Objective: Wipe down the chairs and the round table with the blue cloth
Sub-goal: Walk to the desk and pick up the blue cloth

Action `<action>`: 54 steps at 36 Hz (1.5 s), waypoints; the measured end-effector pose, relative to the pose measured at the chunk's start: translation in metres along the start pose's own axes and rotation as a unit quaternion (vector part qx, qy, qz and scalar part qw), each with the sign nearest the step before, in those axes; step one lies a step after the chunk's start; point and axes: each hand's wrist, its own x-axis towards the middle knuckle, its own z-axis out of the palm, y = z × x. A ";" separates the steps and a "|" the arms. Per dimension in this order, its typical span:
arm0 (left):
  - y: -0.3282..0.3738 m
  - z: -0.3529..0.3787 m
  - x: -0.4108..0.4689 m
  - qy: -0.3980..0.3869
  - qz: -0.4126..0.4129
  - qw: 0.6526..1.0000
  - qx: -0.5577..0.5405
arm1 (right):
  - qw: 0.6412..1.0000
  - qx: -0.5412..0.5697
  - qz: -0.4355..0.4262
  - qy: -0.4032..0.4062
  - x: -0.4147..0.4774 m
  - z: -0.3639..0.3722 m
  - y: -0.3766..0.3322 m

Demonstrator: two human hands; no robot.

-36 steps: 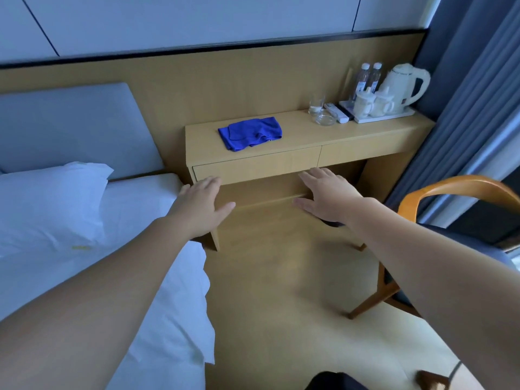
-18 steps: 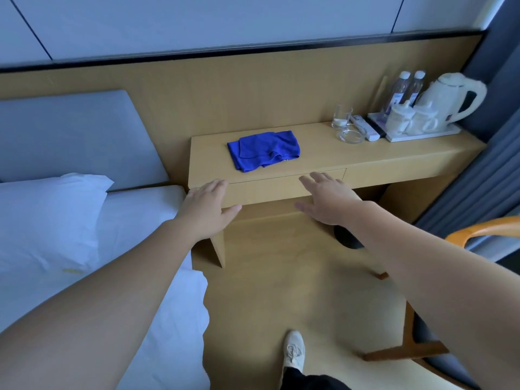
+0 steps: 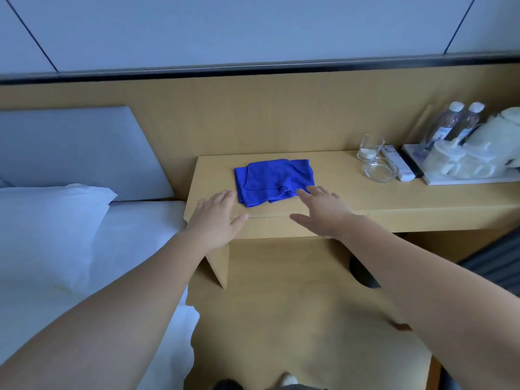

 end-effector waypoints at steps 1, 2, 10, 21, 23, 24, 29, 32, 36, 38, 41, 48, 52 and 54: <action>-0.002 0.002 0.007 -0.002 0.000 1.000 0.000 | 1.000 0.001 -0.001 0.000 0.006 0.000 0.003; -0.003 0.004 0.014 -0.003 0.001 1.000 0.001 | 1.000 0.002 -0.001 -0.002 0.012 0.001 0.006; -0.022 0.020 0.076 -0.011 0.014 1.000 0.025 | 1.000 0.011 0.020 -0.018 0.063 0.007 0.026; -0.058 0.039 0.202 -0.042 0.084 0.995 0.038 | 0.994 0.034 0.084 -0.057 0.159 0.005 0.032; -0.067 0.042 0.224 -0.045 0.096 0.994 0.040 | 0.992 0.036 0.099 -0.067 0.177 0.003 0.032; -0.072 0.044 0.234 -0.048 0.101 0.993 0.039 | 0.991 0.039 0.107 -0.069 0.186 0.003 0.032; -0.086 0.057 0.276 -0.090 0.114 0.989 0.029 | 0.981 0.054 0.153 -0.107 0.222 0.015 0.026; -0.088 0.070 0.293 -0.120 0.122 0.985 0.023 | 0.975 0.068 0.169 -0.126 0.240 0.028 0.022; -0.088 0.086 0.310 -0.156 0.120 0.980 0.021 | 0.968 0.078 0.179 -0.154 0.258 0.042 0.022; -0.089 0.088 0.309 -0.160 0.126 0.978 0.035 | 0.967 0.077 0.184 -0.157 0.259 0.048 0.020; -0.087 0.097 0.325 -0.165 0.119 0.978 0.040 | 0.959 0.083 0.211 -0.171 0.276 0.057 0.029; -0.074 0.108 0.343 -0.199 0.045 0.979 0.028 | 0.953 0.088 0.202 -0.210 0.294 0.081 0.036; -0.070 0.109 0.343 -0.202 0.042 0.977 0.045 | 0.963 0.073 0.193 -0.173 0.288 0.090 0.030; -0.065 0.110 0.342 -0.201 0.039 0.978 0.044 | 0.970 0.071 0.166 -0.163 0.285 0.092 0.034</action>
